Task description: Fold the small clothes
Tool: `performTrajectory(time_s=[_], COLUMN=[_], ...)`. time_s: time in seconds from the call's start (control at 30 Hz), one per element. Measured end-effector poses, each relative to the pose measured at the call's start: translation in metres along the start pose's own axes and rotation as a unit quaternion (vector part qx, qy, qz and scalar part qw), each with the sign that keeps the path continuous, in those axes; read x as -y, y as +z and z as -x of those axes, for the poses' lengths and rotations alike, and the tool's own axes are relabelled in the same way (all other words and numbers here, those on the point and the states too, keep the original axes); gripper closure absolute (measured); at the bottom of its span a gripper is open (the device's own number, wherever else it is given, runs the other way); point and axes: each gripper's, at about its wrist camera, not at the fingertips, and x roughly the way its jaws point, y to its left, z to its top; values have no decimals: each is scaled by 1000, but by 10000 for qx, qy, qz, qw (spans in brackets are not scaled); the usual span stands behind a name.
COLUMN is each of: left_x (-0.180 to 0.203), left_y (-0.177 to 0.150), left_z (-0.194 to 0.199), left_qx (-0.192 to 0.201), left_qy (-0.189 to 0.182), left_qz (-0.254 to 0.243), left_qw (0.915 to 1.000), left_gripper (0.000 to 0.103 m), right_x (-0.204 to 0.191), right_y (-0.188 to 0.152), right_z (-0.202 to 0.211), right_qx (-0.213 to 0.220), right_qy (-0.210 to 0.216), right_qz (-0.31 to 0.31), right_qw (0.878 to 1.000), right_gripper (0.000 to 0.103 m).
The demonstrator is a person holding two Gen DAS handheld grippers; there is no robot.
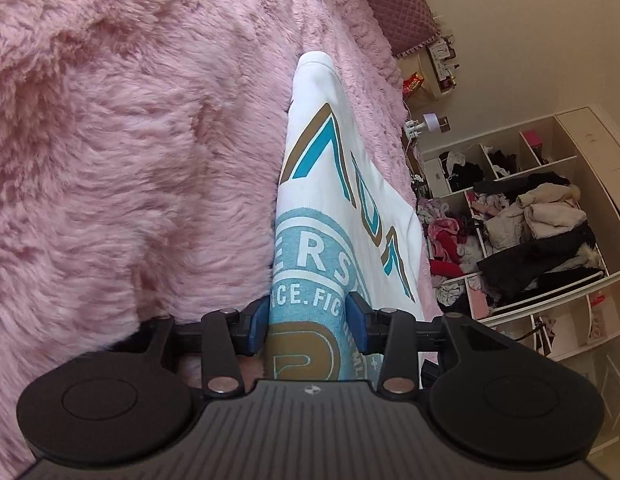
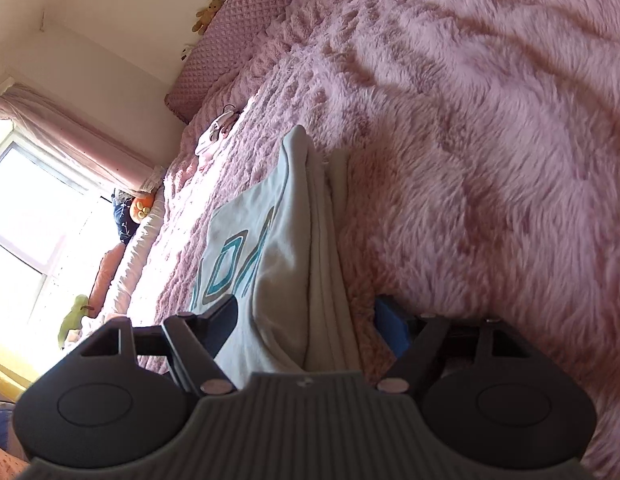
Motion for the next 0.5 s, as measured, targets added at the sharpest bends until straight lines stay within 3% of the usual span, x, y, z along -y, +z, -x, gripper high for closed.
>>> performTrajectory(time_s=[0.2, 0.47, 0.5], left_x=[0, -2, 1], left_y=[28, 49, 48], left_z=[-39, -74, -74], left_qx=[-239, -273, -258], left_qy=[-317, -516, -516], left_qz=[66, 207, 148], left_qw=[9992, 9981, 9982], left_gripper=[47, 46, 51], right_x=[-4, -13, -15], right_y=[14, 26, 26], right_z=[-34, -73, -73], right_qx=[-219, -390, -377], right_qy=[566, 488, 472], right_qz=[-105, -79, -70], right_qw=[9981, 9980, 9981], right_gripper=[23, 20, 22])
